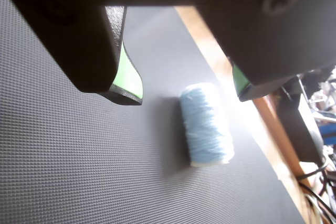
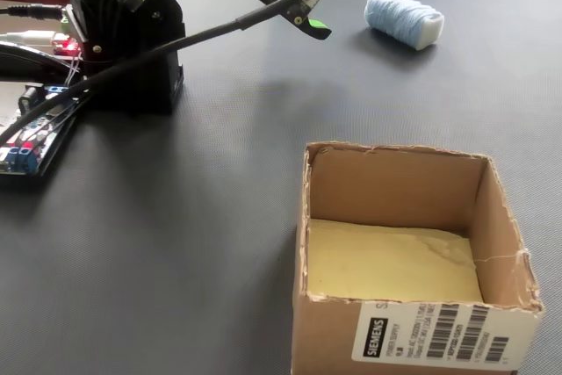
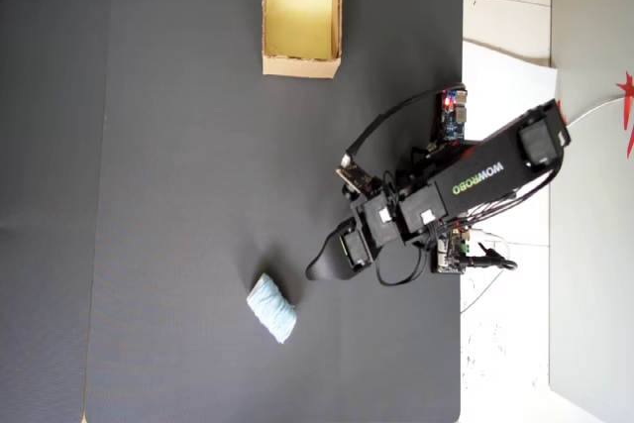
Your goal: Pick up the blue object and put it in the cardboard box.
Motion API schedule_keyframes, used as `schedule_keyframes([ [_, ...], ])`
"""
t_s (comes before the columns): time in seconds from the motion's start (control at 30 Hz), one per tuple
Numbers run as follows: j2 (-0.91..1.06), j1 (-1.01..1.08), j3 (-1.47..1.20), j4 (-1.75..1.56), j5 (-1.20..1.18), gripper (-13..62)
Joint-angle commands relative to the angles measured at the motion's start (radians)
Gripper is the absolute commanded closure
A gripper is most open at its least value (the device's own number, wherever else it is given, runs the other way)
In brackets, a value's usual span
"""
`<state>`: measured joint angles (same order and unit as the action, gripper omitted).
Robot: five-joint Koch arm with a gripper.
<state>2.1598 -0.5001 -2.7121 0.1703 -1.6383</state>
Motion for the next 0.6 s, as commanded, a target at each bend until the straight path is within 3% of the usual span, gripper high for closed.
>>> schedule_keyframes([
  [0.0, 0.002, -0.015, 0.08, -0.028, -0.049, 16.3],
  [0.13, -0.15, -0.054, 0.331, 0.156, -0.049, 16.3],
  [0.57, -0.465, -0.055, 0.669, 0.316, -0.055, 16.5],
])
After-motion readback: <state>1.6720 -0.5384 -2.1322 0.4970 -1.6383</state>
